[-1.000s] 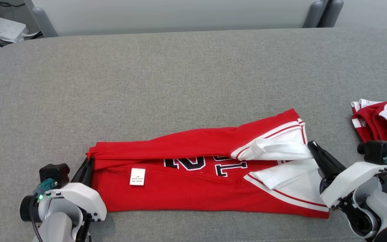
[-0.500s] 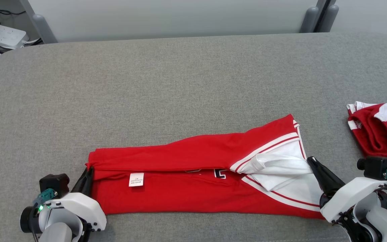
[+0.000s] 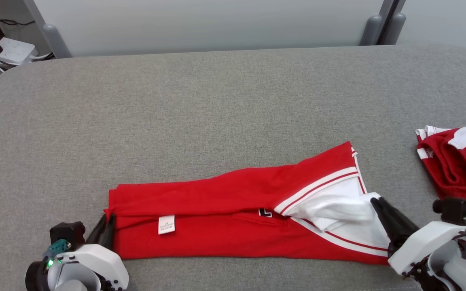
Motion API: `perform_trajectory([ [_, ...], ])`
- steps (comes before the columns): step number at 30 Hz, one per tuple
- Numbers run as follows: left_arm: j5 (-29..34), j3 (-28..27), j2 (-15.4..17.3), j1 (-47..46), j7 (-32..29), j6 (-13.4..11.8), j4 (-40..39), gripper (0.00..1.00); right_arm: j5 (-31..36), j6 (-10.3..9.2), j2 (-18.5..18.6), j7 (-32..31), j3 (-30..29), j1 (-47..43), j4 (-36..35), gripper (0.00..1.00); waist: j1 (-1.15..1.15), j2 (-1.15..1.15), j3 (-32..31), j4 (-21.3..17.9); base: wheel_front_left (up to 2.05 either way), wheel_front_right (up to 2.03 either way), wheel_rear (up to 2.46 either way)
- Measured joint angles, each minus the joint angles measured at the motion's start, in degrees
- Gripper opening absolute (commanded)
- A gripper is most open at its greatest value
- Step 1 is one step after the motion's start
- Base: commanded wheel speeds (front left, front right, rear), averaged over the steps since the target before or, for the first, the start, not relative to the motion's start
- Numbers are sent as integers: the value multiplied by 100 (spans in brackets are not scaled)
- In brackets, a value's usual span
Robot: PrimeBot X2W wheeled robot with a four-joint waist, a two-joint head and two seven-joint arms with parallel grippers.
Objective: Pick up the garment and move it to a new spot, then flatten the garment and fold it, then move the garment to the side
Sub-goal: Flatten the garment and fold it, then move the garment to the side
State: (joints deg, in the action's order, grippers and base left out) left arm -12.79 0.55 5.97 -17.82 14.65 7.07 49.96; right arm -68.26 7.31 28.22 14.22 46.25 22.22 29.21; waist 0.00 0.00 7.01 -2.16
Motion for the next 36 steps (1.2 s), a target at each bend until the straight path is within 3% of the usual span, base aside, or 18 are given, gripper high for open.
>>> perform_trajectory([
  [6, 172, -242, -27, 106, 1, -243, -680, 100, 421, -1, -141, 0, -964, -48, 208, 100, 0, 0, -7, 42, 0, 0, 0],
  [10, 220, -334, -212, 384, 0, -260, -1088, 100, 840, -2, -431, 1, -1379, -122, 392, 100, 0, 0, 1, 117, 0, 0, 0],
  [16, 333, -343, -324, 497, 0, -261, -1500, 100, 1246, -2, -847, 0, -1479, -155, 864, 100, 0, 0, 77, 293, 0, 0, 0],
  [24, 424, -338, -361, 576, 0, -311, -2002, 100, 1735, -2, -988, 0, -2016, 53, 1450, 100, 0, 0, 308, 622, 0, 0, 0],
  [36, 304, -148, -387, 591, 0, -318, -2160, 100, 1831, 1, -1090, 87, -1806, 323, 1974, 100, 0, 0, 444, 791, 0, 0, 0],
])
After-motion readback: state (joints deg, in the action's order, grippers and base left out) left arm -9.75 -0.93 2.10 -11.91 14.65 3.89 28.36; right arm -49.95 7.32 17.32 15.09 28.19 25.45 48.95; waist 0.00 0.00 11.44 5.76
